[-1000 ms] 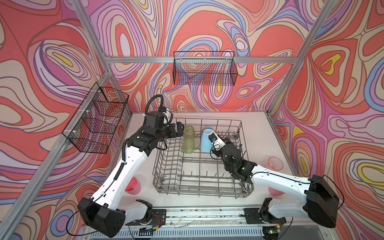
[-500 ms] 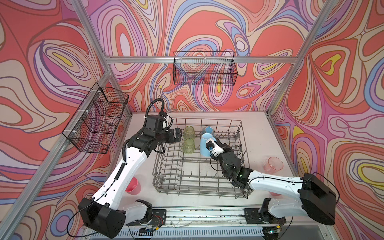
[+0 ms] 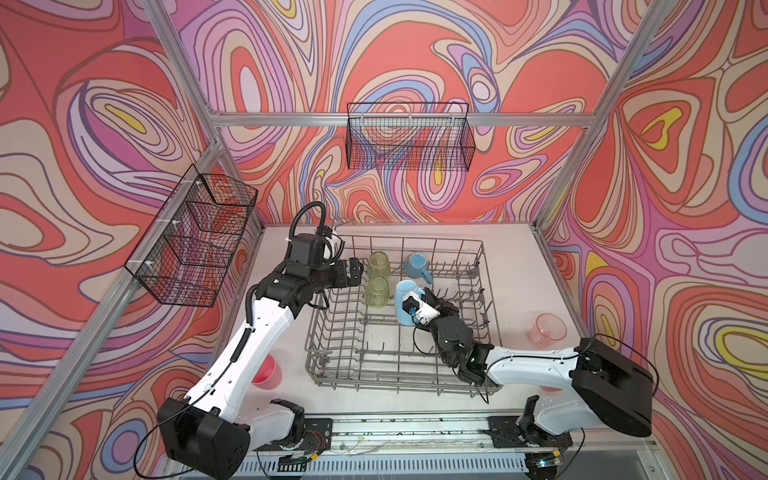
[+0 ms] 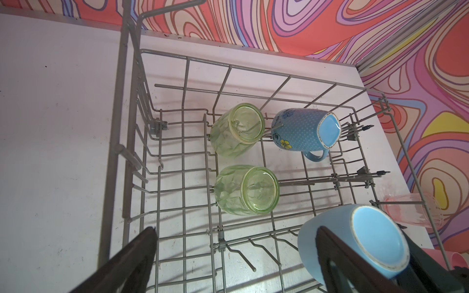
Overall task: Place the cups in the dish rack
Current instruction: 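Lower the light-blue mug into the rack near the robot with the right gripper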
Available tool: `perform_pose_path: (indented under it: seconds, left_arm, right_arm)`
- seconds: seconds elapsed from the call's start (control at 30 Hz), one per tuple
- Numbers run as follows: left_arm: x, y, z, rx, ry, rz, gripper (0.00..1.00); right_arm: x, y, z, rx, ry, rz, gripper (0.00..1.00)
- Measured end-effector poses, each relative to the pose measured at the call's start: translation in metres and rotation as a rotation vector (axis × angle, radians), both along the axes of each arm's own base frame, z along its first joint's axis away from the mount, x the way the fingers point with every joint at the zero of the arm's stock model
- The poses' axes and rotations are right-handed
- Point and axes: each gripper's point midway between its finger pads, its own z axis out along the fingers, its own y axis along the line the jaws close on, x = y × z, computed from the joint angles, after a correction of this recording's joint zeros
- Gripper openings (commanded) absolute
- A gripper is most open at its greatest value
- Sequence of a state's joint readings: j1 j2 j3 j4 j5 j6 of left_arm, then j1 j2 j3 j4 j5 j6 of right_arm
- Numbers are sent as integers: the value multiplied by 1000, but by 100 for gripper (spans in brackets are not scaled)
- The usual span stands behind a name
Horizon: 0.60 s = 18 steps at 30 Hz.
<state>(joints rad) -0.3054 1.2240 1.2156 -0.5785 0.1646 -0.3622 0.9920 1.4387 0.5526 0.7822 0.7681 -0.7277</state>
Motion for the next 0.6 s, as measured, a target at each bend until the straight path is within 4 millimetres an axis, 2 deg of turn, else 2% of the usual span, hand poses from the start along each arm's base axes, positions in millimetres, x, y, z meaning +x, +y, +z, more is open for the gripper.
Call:
perform_pose_path:
  seconds: [0.6]
  left_arm:
    - [0, 2, 1, -7, -13, 3, 100]
  right_arm:
    - [4, 1, -34, -71, 8, -17, 0]
